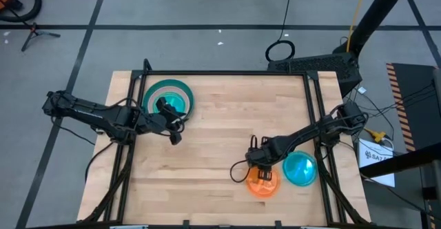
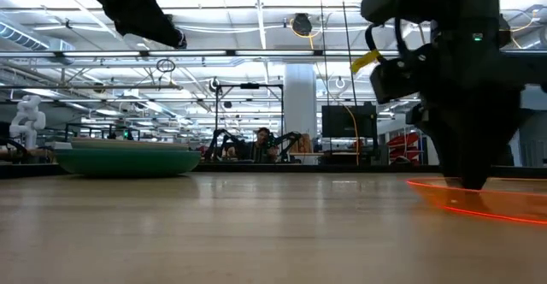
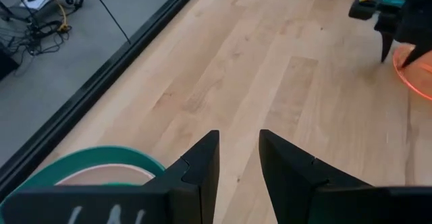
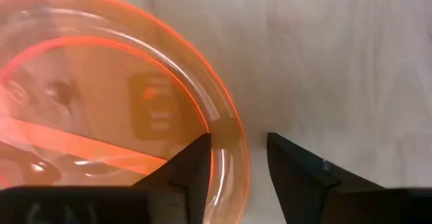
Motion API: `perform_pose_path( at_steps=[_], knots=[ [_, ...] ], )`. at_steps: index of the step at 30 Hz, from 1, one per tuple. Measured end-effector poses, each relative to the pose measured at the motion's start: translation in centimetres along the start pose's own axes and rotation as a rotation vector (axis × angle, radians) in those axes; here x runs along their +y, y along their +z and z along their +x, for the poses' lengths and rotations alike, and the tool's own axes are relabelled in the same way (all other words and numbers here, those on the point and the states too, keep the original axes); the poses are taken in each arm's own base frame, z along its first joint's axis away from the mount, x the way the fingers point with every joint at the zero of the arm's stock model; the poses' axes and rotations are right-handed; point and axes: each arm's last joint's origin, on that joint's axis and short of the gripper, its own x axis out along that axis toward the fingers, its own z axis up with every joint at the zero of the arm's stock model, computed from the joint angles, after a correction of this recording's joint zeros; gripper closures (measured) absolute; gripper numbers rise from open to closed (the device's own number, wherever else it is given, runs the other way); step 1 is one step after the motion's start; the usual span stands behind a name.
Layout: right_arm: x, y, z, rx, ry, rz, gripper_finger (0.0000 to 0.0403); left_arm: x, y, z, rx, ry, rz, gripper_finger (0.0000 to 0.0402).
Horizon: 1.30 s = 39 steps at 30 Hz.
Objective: Stack plastic plates
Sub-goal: Stack the orange plate on top of the blue plate
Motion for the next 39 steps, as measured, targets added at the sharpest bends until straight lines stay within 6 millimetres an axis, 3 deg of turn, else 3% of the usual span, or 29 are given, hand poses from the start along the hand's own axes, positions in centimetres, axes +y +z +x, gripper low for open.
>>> perform_pose_path(
  at_steps=[14, 23, 31, 39],
  knots=[
    [-1.2, 1.2, -0.2, -0.037, 0.015, 0.005, 0.0392, 0.0, 0.3, 0.0, -0.027, 0.007, 0.011, 0.0289],
    [-2.0, 1.6, -0.8, -0.081, 0.0, -0.015, 0.0401, 0.0, 0.3, 0.0, -0.029, 0.009, 0.01, 0.0289],
    [-3.1, 2.1, -4.7, -0.336, -0.159, -0.072, 0.0402, -0.1, 0.5, 0.0, -0.047, 0.004, 0.006, 0.0289],
    [-3.4, 3.6, -8.3, -0.694, -0.446, -0.155, 0.0402, -0.4, 1.3, -0.1, -0.121, -0.039, 0.022, 0.0289]
  ],
)
